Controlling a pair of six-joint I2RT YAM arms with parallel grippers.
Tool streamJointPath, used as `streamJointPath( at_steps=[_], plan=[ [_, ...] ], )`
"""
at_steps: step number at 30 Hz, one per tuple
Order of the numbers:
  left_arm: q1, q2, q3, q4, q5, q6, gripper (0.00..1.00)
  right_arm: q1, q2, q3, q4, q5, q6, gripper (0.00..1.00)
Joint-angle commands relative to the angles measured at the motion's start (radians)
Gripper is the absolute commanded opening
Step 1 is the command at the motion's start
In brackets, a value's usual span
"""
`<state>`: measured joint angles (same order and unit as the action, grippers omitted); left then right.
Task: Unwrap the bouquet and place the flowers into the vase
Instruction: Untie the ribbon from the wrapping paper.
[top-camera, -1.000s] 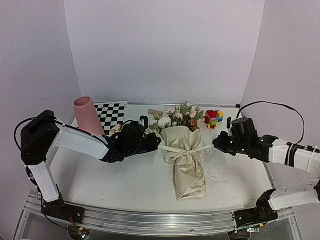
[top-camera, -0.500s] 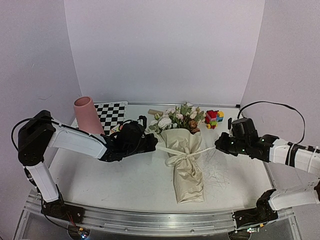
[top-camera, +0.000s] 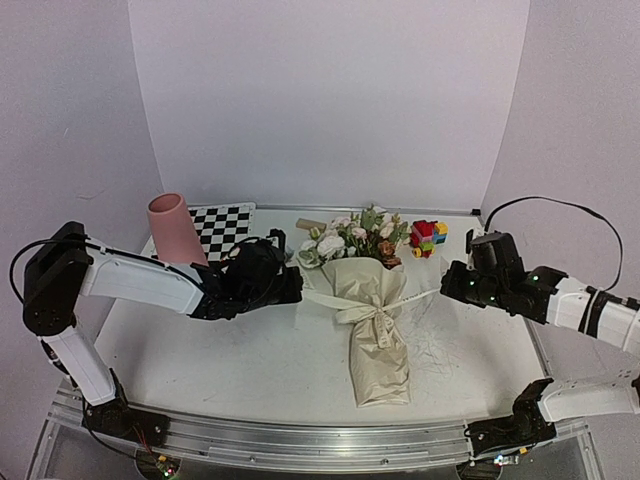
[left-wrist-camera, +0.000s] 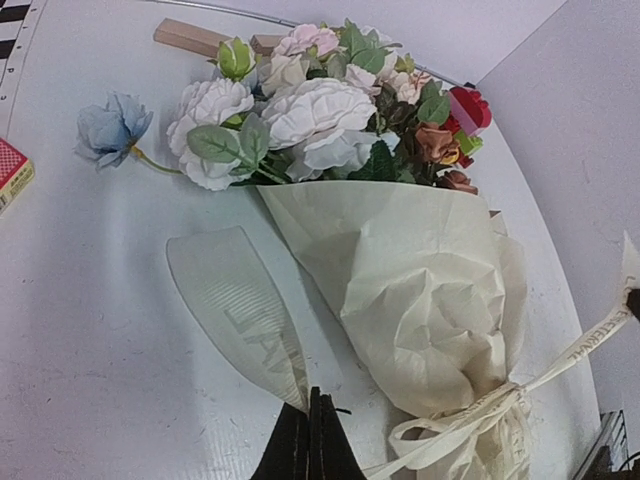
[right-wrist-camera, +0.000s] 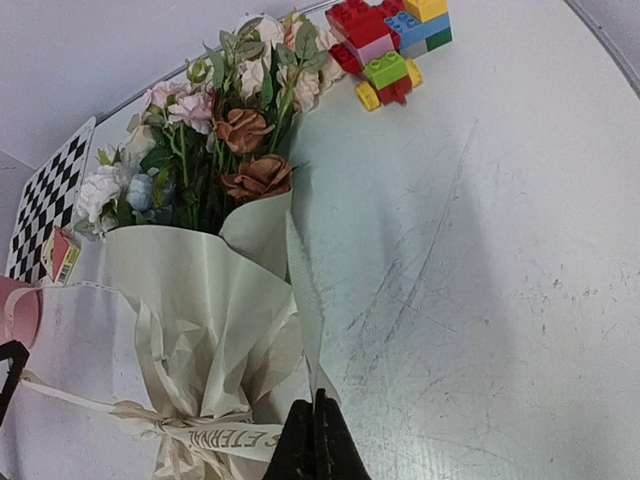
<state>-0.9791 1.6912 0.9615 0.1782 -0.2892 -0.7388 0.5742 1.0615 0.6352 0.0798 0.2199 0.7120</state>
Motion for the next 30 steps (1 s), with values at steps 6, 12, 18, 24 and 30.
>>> streamJointPath(
  at_steps=[6,12,18,24,30],
  plan=[
    [-0.004,-0.086,0.022,-0.080,-0.060,0.035,0.01,-0.007,-0.053,0.095,-0.077,0.113,-0.073,0.00],
    [-0.004,-0.144,0.016,-0.119,-0.105,0.054,0.01,-0.006,-0.070,0.128,-0.104,0.107,-0.111,0.00],
    [-0.004,-0.148,0.015,-0.122,-0.095,0.050,0.01,-0.006,-0.059,0.200,-0.103,-0.032,-0.174,0.00],
    [-0.004,-0.129,0.031,-0.124,-0.084,0.050,0.01,-0.006,-0.054,0.274,-0.104,-0.091,-0.209,0.00],
    [-0.004,-0.145,0.030,-0.128,-0.095,0.057,0.01,-0.006,-0.053,0.334,-0.112,-0.122,-0.238,0.00]
  ],
)
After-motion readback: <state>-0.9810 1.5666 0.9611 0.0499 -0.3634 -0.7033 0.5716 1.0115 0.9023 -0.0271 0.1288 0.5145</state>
